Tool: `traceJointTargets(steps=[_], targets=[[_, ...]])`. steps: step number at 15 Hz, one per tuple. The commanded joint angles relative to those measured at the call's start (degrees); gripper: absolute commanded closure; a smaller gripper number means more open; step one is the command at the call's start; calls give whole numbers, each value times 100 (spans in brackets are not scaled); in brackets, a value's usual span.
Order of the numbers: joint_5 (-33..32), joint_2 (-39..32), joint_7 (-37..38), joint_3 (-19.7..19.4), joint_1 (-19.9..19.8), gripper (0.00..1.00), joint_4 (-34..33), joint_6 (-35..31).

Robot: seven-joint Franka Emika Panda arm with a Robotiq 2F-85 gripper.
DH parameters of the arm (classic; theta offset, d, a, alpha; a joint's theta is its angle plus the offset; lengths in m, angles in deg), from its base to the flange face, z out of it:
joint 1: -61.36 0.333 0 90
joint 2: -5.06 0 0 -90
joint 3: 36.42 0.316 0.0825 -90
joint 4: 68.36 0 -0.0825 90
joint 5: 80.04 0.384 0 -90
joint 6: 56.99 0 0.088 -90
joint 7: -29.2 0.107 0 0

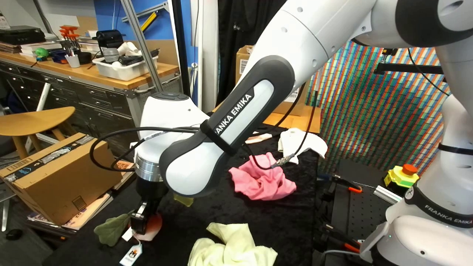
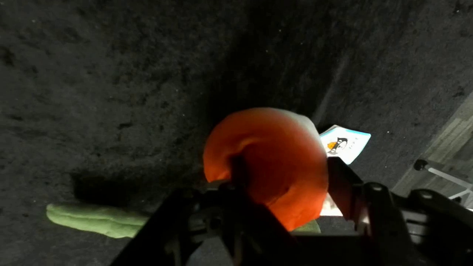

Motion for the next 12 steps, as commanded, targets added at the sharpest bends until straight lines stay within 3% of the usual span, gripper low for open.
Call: traceJointTargets(steps=[1,3,6,8,12], targets=[[-89,-87,129,-12,-9,74,-153,-53],[-90,-85,129,-16,-26,88,-152,-54],[-109,-44,175,-61,-18,95,-124,-46],[-138,113,228,-116,-6,90,1,32],[-83,672,146,-50,-200,91,456,366]])
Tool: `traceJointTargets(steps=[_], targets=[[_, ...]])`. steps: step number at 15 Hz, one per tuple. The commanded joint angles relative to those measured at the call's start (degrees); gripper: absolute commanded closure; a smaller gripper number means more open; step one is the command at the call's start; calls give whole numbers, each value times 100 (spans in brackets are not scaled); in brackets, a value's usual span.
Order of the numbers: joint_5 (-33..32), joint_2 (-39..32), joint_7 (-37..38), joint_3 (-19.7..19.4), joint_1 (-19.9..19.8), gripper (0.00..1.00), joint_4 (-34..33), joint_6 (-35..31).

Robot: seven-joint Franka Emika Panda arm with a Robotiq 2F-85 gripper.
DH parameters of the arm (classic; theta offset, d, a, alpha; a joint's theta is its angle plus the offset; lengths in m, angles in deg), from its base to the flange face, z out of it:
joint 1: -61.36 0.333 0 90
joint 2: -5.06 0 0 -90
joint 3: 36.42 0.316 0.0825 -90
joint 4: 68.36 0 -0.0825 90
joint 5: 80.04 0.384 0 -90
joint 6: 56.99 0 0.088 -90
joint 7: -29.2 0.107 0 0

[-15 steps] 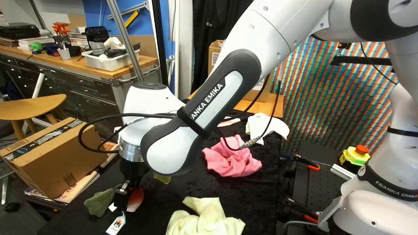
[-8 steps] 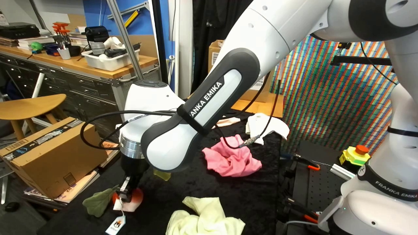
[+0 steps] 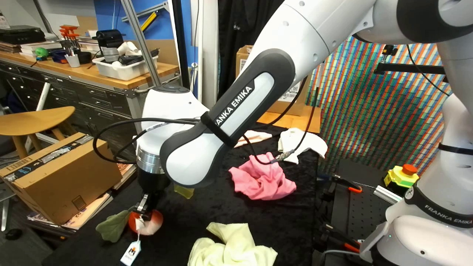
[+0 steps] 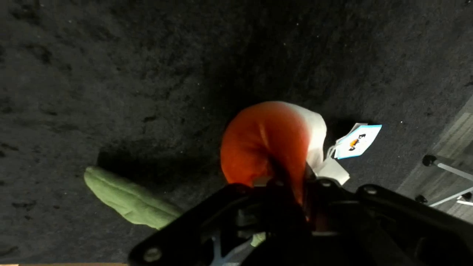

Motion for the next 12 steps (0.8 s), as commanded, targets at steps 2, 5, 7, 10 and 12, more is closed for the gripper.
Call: traceJointTargets(steps=[2,5,7,10,12], targets=[[-61,984,55,-17,-250,91,730,521],[-7,1548,34,-104,-514,91,1130,667],[12,1856,45,-223,-719,91,1341,732],[42,2155,175,-522,-1059,91,1524,775],[-49,2240,444,-829,-1212,91,1551,706]])
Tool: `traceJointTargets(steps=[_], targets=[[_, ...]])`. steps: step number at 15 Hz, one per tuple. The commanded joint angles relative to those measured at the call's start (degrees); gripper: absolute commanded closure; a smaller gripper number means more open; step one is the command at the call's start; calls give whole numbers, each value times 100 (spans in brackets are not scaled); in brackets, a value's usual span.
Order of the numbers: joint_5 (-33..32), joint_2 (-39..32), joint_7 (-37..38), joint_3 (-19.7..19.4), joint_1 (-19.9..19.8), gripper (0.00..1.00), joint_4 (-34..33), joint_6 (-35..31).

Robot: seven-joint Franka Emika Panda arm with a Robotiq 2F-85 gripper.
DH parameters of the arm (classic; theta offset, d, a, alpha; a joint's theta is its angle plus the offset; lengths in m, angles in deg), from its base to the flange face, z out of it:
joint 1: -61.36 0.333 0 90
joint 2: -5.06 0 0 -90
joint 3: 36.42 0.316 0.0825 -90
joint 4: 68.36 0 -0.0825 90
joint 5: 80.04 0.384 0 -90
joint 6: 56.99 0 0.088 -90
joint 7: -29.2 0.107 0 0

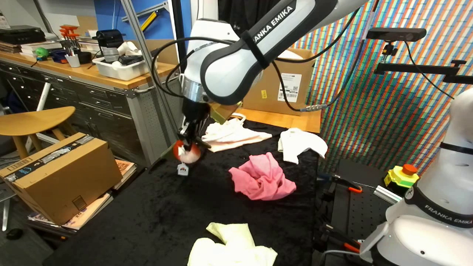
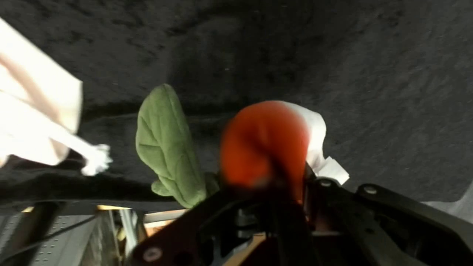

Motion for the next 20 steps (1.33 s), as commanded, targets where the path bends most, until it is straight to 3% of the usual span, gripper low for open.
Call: traceJointTargets(steps=[1,5,10,13,18,19,20], targets=[[-96,312,496,-441,-249,91,202,-58],[-375,184,1294,-1071,-356,91,71,-348],[-1179,-155,2806,-1931,-160,91,-93,-621],[-1297,-317,3264,-2138,-136,91,-129,-495],[-1187,-476,3474,-2166,-124,90,-137,-396],[-1176,-502,3500,-2156,-125,85,-144,-387],[-1160,-507,3535,-2146,-124,65,-144,-379]])
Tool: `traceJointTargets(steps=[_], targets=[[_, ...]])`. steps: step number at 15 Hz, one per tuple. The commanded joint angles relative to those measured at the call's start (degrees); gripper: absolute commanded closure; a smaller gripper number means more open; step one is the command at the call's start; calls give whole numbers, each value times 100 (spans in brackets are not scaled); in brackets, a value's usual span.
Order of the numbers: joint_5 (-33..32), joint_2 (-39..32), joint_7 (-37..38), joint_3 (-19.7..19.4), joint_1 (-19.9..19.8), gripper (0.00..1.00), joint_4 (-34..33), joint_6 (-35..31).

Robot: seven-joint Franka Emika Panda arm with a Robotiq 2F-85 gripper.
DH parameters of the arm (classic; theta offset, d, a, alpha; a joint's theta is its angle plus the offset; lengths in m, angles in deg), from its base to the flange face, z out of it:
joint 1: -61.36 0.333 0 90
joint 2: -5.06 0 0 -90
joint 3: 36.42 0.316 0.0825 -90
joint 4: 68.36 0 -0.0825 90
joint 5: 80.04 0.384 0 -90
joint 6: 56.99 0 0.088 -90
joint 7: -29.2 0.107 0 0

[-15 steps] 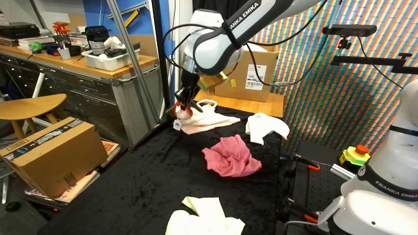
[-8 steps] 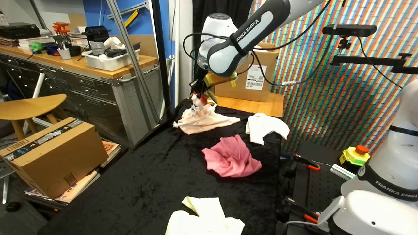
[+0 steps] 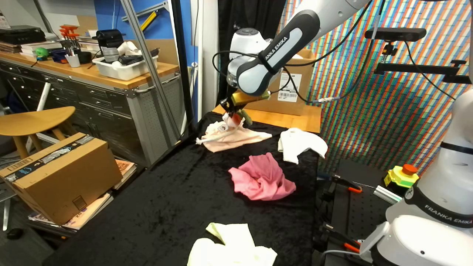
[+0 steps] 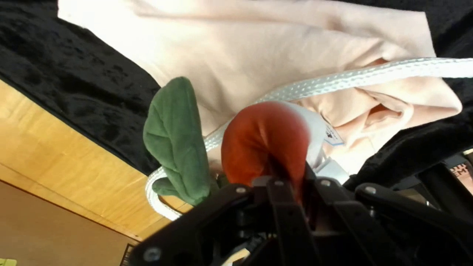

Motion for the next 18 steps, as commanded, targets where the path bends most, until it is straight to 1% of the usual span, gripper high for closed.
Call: traceJointTargets(steps=[1,2,4,7,9,14,18], targets=[[6,-68,216,-69,105,60,-145,106],[35,-59,212,-44,90,52,-140,122],[41,-51,226,-36,87,38,-134,141],[46,2,253,-37,74,14,-88,138],[78,109,210,-5,40,1,5,162],[88,721,85,15,-52,0,552,107],[133,1528,-105,74,-262,0,1332,118]])
